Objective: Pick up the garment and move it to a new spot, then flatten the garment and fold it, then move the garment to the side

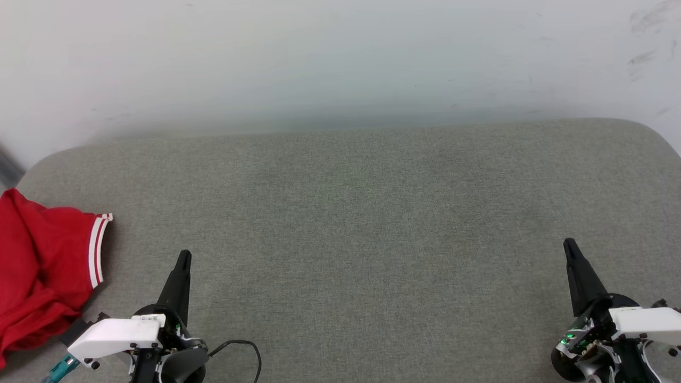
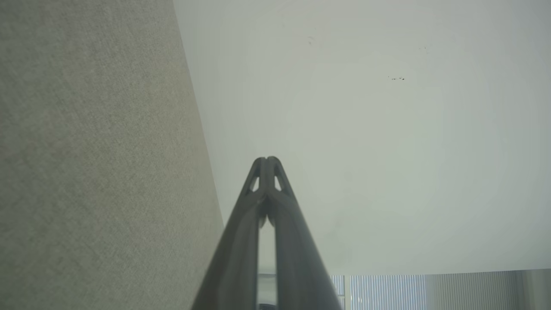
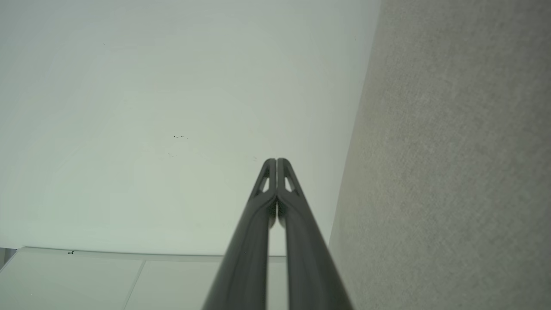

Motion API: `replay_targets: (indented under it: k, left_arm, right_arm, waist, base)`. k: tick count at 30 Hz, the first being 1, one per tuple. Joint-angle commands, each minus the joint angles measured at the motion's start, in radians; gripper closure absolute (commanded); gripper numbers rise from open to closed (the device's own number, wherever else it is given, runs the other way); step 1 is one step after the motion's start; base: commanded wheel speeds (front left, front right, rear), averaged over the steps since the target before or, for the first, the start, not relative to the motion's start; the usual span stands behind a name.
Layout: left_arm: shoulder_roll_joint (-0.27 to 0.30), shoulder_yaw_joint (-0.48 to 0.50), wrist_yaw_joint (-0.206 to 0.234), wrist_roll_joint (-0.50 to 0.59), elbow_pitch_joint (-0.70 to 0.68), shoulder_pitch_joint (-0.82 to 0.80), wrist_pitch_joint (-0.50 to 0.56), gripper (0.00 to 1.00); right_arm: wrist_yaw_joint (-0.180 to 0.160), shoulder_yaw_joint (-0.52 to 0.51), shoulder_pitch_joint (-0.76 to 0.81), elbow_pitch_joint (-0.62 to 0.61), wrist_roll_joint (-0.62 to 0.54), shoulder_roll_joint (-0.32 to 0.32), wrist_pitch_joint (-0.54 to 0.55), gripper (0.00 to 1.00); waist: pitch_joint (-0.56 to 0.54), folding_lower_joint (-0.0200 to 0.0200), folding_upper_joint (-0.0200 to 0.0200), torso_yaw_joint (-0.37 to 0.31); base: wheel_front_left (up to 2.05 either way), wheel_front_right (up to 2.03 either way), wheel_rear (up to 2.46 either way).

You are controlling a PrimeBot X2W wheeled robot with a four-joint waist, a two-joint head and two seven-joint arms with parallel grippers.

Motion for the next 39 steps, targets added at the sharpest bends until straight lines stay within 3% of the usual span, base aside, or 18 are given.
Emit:
replay_targets:
  k: [1,39]
  left_arm:
    - [-0.001,0.001,-0.002,0.000,0.000,-0.006,0.002,1.00]
    - [-0.001,0.000,-0.002,0.000,0.000,-0.006,0.002,1.00]
  right_arm:
    - [0.000,0.000,-0.011,0.001,-0.004,0.002,-0.001,1.00]
    - [0.000,0.001,-0.011,0.000,-0.004,0.002,-0.001,1.00]
  waist:
    - [0.000,0.0000,0.0000,0.000]
    - [0.000,0.0000,0.0000,0.000]
  base:
    - [0.00,0.00,0.00]
    - [0.00,0.00,0.00]
